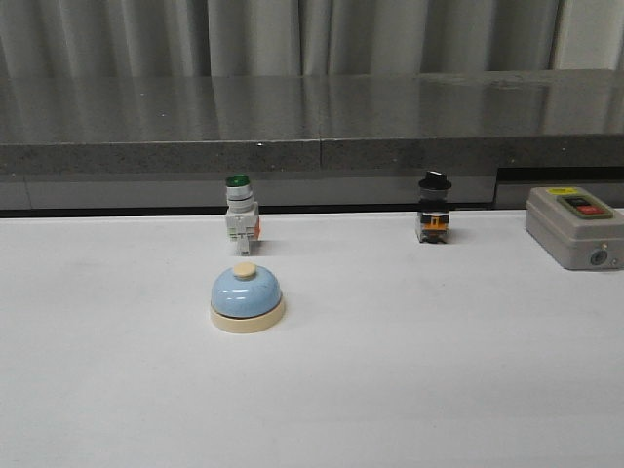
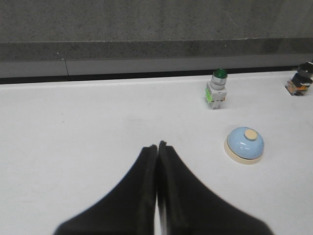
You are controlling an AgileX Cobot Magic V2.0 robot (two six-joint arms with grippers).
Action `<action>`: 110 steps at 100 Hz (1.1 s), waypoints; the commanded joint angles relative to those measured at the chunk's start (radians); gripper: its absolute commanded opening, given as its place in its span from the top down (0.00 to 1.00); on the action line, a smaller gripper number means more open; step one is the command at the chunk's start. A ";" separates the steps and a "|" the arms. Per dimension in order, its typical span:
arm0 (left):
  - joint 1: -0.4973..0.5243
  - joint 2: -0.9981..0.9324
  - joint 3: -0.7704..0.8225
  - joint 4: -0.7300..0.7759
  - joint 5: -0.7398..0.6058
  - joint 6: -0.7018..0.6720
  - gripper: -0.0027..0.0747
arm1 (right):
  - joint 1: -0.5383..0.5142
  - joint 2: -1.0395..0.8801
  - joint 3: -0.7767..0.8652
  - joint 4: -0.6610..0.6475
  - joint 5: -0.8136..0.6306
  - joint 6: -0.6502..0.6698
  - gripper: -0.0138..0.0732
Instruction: Place and press bell with both arms
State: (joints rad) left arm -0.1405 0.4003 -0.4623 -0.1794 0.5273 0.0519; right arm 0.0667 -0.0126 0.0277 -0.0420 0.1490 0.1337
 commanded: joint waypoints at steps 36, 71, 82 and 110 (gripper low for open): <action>0.002 -0.385 0.099 0.078 -0.029 -0.002 0.99 | -0.006 -0.006 -0.002 -0.009 -0.080 -0.005 0.92; 0.003 -0.440 0.387 0.102 -0.454 -0.044 0.99 | -0.006 -0.006 -0.002 -0.009 -0.080 -0.005 0.92; 0.003 -0.440 0.488 0.097 -0.593 -0.044 0.99 | -0.006 -0.006 -0.002 -0.009 -0.080 -0.005 0.92; 0.003 -0.440 0.483 0.097 -0.535 -0.044 0.99 | -0.006 -0.006 -0.002 -0.009 -0.080 -0.005 0.92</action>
State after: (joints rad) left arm -0.1381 -0.0052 0.0009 -0.0758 0.0769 0.0188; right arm 0.0667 -0.0126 0.0277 -0.0420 0.1490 0.1337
